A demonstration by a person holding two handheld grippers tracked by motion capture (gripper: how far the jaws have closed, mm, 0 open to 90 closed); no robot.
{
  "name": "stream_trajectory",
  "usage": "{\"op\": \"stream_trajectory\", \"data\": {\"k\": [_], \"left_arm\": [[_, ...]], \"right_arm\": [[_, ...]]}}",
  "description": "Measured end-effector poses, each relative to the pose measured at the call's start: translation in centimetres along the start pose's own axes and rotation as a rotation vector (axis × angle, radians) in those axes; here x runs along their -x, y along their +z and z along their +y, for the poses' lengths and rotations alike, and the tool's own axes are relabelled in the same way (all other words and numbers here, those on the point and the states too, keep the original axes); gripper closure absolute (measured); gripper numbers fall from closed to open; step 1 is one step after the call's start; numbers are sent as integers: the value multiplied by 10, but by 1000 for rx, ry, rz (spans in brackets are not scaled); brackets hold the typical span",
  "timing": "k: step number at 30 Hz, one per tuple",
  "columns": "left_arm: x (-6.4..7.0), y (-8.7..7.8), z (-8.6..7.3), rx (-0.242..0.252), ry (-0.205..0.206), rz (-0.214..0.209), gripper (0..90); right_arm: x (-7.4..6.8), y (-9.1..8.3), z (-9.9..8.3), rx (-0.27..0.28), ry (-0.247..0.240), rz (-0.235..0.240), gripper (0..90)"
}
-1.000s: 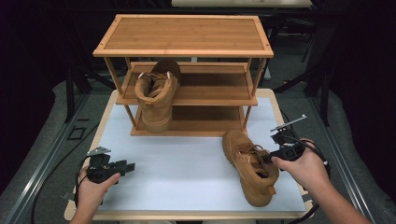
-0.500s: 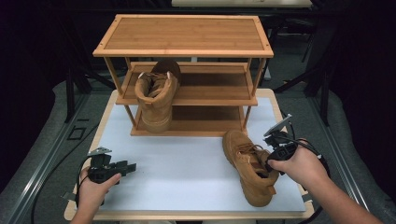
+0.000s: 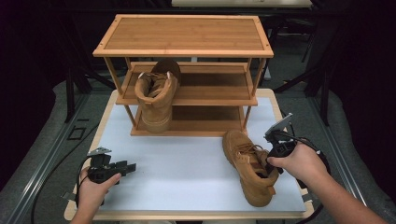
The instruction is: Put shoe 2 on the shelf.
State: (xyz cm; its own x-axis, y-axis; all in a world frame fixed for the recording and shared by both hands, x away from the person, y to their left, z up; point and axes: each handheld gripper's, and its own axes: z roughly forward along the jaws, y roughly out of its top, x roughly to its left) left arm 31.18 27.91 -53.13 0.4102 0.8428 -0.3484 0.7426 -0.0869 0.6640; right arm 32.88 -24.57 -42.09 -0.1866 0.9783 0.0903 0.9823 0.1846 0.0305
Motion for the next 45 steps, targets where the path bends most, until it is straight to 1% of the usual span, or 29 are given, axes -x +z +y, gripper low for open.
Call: {"op": "stream_trajectory", "data": {"k": [2, 5, 6, 7, 9, 10, 11, 13, 15, 16, 17, 19, 22, 23, 24, 25, 26, 27, 32, 33, 36, 37, 38, 39, 40, 42, 43, 44, 45], "left_arm": [[0, 0, 0, 1, -1, 0, 486], [0, 1, 0, -2, 1, 0, 486], [0, 0, 0, -2, 1, -1, 486], [0, 0, 0, -1, 0, -1, 486], [-1, 0, 0, -1, -1, 0, 485], [-1, 0, 0, -3, -2, 0, 486], [-1, 0, 0, -2, -2, 0, 486], [-1, 0, 0, -1, -4, 0, 486], [-1, -1, 0, -1, 0, 0, 486], [-1, -1, 0, 3, -3, -1, 487], [-1, -1, 1, 5, -2, 1, 487], [-2, -2, 1, 6, -7, 1, 487], [-2, -3, 1, 5, -6, 2, 487], [-2, -2, 1, 5, -6, 2, 487], [-2, -2, 1, 6, -5, 3, 488], [-2, -2, 1, 7, -5, 3, 488], [-2, -2, 1, 7, -5, 3, 488], [-2, -2, 1, 6, -3, 5, 488], [-2, -2, 0, 5, -6, 4, 488], [-2, -2, 1, 6, -6, 4, 488], [-2, -2, 1, 8, -8, 4, 488], [-2, -3, 0, 9, -10, 4, 488], [-3, -3, 0, 9, -10, 4, 488], [-3, -2, 0, 8, -11, 4, 488], [-3, -2, 0, 8, -11, 4, 488], [-3, -2, 0, 9, -13, 5, 488], [-3, -3, 0, 10, -13, 6, 488], [-3, -3, 0, 11, -14, 5, 488], [-4, -3, 0, 11, -15, 5, 488]], "right_arm": [[1, 0, 0, 0, 2, 8, 748], [6, 0, 1, -11, 3, 49, 754], [9, -1, 2, -26, 4, 67, 757], [9, 0, 1, -16, 19, 89, 760], [15, 0, 1, -13, 16, 137, 763], [19, 2, 0, -13, 32, 216, 766], [19, 2, 0, -13, 32, 216, 766], [21, 2, -1, -6, 53, 277, 768], [25, 2, -2, 15, 56, 335, 771], [25, 2, -2, 18, 85, 364, 771], [29, 0, -3, 14, 83, 401, 773], [31, 0, -5, 34, 118, 449, 773], [37, -2, -9, 50, 142, 533, 774], [37, -4, -10, 65, 148, 558, 774], [37, -5, -11, 66, 164, 575, 774], [37, -6, -13, 68, 170, 607, 774], [37, -8, -14, 63, 170, 616, 774], [35, -9, -15, 83, 168, 620, 774], [27, -21, -21, 115, 149, 649, 774], [26, -25, -22, 110, 159, 660, 774], [22, -36, -25, 143, 131, 690, 774], [20, -42, -26, 138, 146, 701, 774], [20, -46, -26, 158, 129, 722, 774], [18, -50, -27, 172, 116, 716, 774], [15, -56, -28, 179, 125, 724, 774], [12, -69, -30, 193, 109, 746, 774], [11, -73, -30, 205, 103, 738, 774], [8, -79, -31, 220, 109, 748, 774], [7, -85, -31, 218, 101, 751, 774]]}}
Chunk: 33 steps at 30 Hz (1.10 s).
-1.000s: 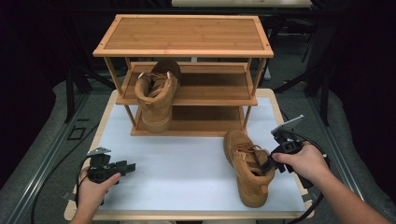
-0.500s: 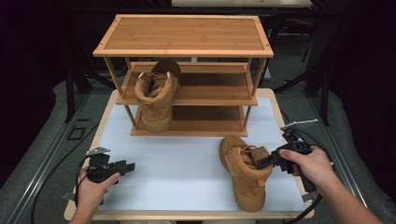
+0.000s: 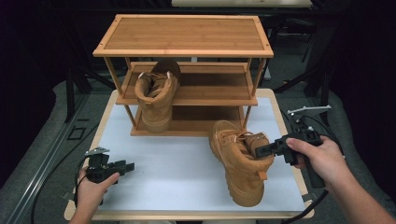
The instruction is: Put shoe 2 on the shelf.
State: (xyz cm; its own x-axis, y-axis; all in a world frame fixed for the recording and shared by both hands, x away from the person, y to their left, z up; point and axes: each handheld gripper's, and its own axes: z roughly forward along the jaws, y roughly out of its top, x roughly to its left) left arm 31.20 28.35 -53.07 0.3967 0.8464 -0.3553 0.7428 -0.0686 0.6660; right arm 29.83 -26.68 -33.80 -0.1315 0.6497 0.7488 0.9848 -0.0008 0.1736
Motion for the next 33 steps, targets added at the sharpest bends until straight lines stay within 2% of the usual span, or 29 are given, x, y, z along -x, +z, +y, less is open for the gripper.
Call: {"op": "stream_trajectory", "data": {"k": [6, 9, 14, 18, 23, 33], "left_arm": [[0, 0, 0, 2, -1, 0, 488], [0, -1, 0, 2, 0, 0, 488], [0, 0, 0, 1, -2, 1, 488], [-1, -1, 1, 2, 1, 0, 488], [-2, -1, 0, 2, -3, 2, 488], [-3, 0, 1, -2, 4, 0, 489]], "right_arm": [[-28, -19, 0, 43, -41, 43, 775], [-38, -27, 2, 69, -63, 47, 775], [-50, -28, 17, 110, -77, 112, 775], [-52, -23, 32, 128, -76, 155, 775], [-52, -13, 53, 195, -84, 188, 775], [-47, 9, 92, 356, -66, 149, 774]]}}
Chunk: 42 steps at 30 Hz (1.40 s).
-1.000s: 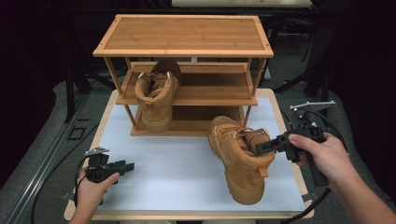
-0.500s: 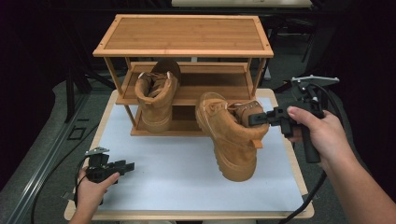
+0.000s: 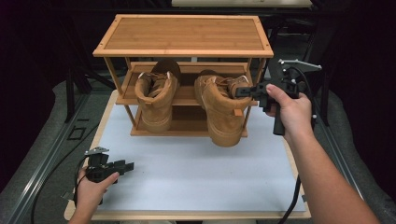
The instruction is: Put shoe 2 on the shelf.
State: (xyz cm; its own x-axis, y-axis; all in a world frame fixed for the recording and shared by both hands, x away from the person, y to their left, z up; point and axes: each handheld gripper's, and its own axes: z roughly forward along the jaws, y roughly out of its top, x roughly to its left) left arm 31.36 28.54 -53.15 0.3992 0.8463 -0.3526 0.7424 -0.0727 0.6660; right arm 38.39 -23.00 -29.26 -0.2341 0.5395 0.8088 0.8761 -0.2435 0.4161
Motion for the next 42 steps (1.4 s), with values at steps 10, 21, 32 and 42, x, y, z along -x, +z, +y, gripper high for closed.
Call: {"op": "stream_trajectory", "data": {"k": [10, 21, 32, 42], "left_arm": [[0, 1, 0, 0, 3, 1, 490], [4, -1, 8, 20, 26, 1, 512], [29, -31, 73, 137, 127, 14, 548], [55, -32, 144, 279, 143, 54, 707]], "right_arm": [[10, 29, 10, 168, 20, -16, 774], [16, 41, 0, 195, 5, -25, 668], [4, 27, 5, 174, -85, -77, 552], [24, 5, -19, 386, -347, -166, 747]]}}
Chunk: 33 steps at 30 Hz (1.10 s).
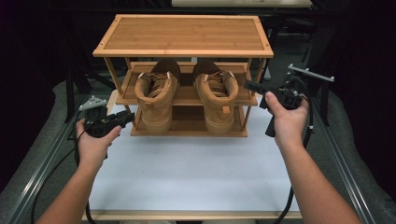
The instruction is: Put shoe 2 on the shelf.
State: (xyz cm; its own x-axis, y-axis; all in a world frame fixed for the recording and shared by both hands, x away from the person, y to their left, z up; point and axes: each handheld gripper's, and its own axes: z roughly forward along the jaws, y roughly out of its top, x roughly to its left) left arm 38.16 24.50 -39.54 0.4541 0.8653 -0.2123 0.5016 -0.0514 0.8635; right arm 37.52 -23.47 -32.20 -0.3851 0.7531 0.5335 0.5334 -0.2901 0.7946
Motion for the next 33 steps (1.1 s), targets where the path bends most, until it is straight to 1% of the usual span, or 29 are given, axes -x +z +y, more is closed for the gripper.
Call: {"op": "stream_trajectory", "data": {"k": [1, 2, 4, 5, 7, 8, 9, 10, 11, 12, 13, 14, 15, 16, 17, 18, 19, 21, 22, 23, 24, 25, 26, 27, 28, 29, 30, 31, 33], "left_arm": [[1, 4, 3, -5, -4, -7, 758], [2, 9, 7, -2, 1, -6, 780], [5, 18, 13, 2, 12, 7, 823], [5, 22, 15, 7, 3, 5, 837], [5, 31, 18, 0, -18, -1, 846], [6, 35, 19, -8, -20, -11, 859], [6, 37, 19, -9, -16, -7, 886], [6, 38, 19, -7, -12, -3, 894], [6, 39, 20, -7, -21, -11, 897], [5, 39, 20, -8, -22, -11, 899], [5, 39, 20, -11, -19, -11, 900], [5, 39, 21, -15, -26, -20, 900], [5, 39, 22, -22, -22, -24, 900], [7, 40, 22, -21, -22, -35, 900], [8, 42, 22, -26, -28, -55, 900], [10, 44, 23, -29, -34, -79, 900], [14, 46, 23, -33, -22, -87, 900], [20, 47, 27, -41, 15, -24, 900], [20, 47, 28, -44, 14, -17, 900], [20, 49, 29, -46, -3, -32, 900], [20, 50, 29, -50, 1, -30, 900], [21, 50, 29, -51, 15, -22, 900], [22, 51, 29, -56, 11, -31, 900], [23, 52, 29, -58, 2, -52, 900], [25, 54, 28, -58, 7, -49, 900], [27, 55, 28, -51, 5, -46, 900], [28, 57, 29, -52, -2, -56, 900], [29, 58, 29, -48, -15, -64, 900], [30, 58, 29, -40, -15, -63, 900]], "right_arm": [[5, 7, -5, -29, -11, -29, 761], [9, 13, -9, -56, -9, -39, 770], [19, 31, -22, -84, -9, -73, 790], [21, 36, -25, -93, -11, -82, 802], [25, 48, -35, -103, -1, -72, 817], [24, 54, -39, -101, -5, -78, 819], [23, 58, -42, -105, -14, -86, 850], [23, 58, -43, -99, -19, -84, 866], [22, 59, -44, -81, -16, -87, 890], [21, 60, -45, -72, -8, -75, 900], [20, 60, -45, -67, 0, -76, 900], [19, 61, -45, -67, 6, -77, 900], [18, 62, -46, -64, 4, -66, 900], [17, 64, -46, -68, 13, -58, 900], [15, 65, -46, -80, 21, -52, 900], [13, 68, -47, -87, 29, -37, 900], [9, 72, -49, -86, 34, -9, 900], [-1, 79, -51, -114, 5, -9, 900], [-7, 81, -52, -90, -12, -6, 900], [-12, 81, -51, -99, -40, -47, 900], [-13, 81, -50, -87, -33, -38, 900], [-12, 82, -49, -97, -4, -15, 900], [-12, 86, -49, -126, 16, 0, 900], [-13, 90, -53, -145, 30, 29, 900], [-19, 90, -54, -124, -3, -17, 900], [-21, 90, -54, -129, -16, -41, 900], [-19, 90, -53, -136, -11, -46, 900], [-15, 92, -53, -120, 11, -18, 900], [-10, 92, -55, -105, 34, -4, 900]]}}
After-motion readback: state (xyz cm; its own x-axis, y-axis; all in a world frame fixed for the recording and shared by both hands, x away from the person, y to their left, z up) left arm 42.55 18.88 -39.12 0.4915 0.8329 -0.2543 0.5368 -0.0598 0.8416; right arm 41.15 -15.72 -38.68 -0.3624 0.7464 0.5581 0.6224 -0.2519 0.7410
